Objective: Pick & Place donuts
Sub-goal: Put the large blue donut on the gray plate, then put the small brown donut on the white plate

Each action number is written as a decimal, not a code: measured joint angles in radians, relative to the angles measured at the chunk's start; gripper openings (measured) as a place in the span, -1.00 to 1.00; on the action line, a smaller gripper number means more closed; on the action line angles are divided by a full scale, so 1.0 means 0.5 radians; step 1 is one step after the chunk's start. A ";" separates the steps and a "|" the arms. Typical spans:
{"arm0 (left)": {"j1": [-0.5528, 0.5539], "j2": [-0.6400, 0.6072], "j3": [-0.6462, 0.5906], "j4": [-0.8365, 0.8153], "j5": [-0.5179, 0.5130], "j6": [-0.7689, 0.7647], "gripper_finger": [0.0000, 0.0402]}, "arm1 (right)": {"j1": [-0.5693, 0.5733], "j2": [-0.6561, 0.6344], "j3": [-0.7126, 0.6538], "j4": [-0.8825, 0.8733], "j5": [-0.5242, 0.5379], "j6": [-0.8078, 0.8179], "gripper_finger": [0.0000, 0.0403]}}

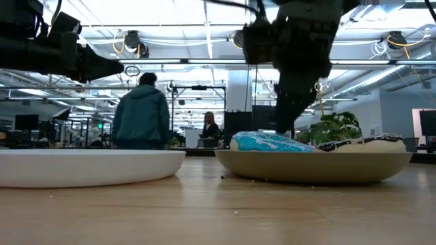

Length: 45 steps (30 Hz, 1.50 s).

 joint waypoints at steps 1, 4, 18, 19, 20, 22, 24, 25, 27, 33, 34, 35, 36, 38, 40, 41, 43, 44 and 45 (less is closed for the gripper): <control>0.000 0.000 0.000 0.004 0.000 0.000 -0.75 | -0.007 -0.042 0.000 -0.031 0.005 -0.006 0.00; 0.000 0.000 0.000 -0.001 0.001 -0.002 -0.75 | -0.009 -0.183 0.000 -0.085 0.055 -0.014 0.01; 0.000 0.000 0.000 0.011 -0.001 0.080 -0.75 | 0.268 -1.149 -0.539 0.024 0.878 -0.241 -0.08; 0.000 0.000 0.000 0.017 -0.001 0.080 -0.75 | 0.286 -1.237 -0.644 0.095 0.933 -0.247 -0.12; 0.000 0.000 0.000 0.030 -0.001 0.074 -0.75 | 0.309 -1.324 -0.751 0.200 1.002 -0.262 -0.18; 0.000 0.000 0.000 0.046 -0.001 0.066 -0.75 | 0.348 -1.494 -0.987 0.481 1.123 -0.338 -0.35; 0.000 0.000 0.000 0.040 -0.001 0.070 -0.75 | 0.351 -1.630 -1.214 0.758 1.160 -0.444 -0.57; 0.000 0.000 0.000 0.030 -0.001 0.071 -0.75 | 0.339 -1.687 -1.319 0.874 1.158 -0.486 -0.70; 0.000 0.000 0.000 0.014 -0.001 0.058 -0.75 | 0.308 -1.782 -1.484 1.033 1.156 -0.569 -0.91; 0.000 0.000 0.000 0.084 -0.001 -0.186 -0.75 | 0.240 -1.922 -1.829 1.654 0.964 -1.049 -0.98; 0.000 0.000 0.000 0.097 -0.001 -0.196 -0.75 | 0.230 -1.923 -1.891 1.815 0.900 -1.152 -0.99; 0.000 0.000 0.000 0.099 -0.001 -0.177 -0.75 | 0.222 -1.923 -1.948 1.960 0.850 -1.238 -0.99; 0.000 0.000 0.000 0.094 -0.001 -0.135 -0.75 | 0.212 -1.924 -2.001 2.081 0.826 -1.296 -0.99; 0.000 0.004 0.000 0.090 -0.002 -0.015 -0.75 | 0.193 -1.929 -2.099 2.230 0.831 -1.368 -0.99; 0.000 0.005 0.000 0.079 -0.011 0.056 -0.75 | 0.164 -1.958 -2.183 2.313 0.832 -1.447 -1.00; 0.000 0.008 0.000 0.073 -0.008 0.061 -0.75 | 0.146 -1.978 -2.216 2.351 0.832 -1.481 -1.00; -0.001 0.014 0.000 0.067 0.039 0.042 -0.75 | 0.105 -2.041 -2.264 2.380 0.832 -1.507 -1.00; -0.001 0.014 0.000 0.075 0.079 0.027 -0.75 | 0.087 -2.080 -2.279 2.378 0.832 -1.515 -1.00; -0.001 0.014 0.000 0.078 0.125 -0.009 -0.75 | 0.071 -2.118 -2.290 2.377 0.832 -1.519 -1.00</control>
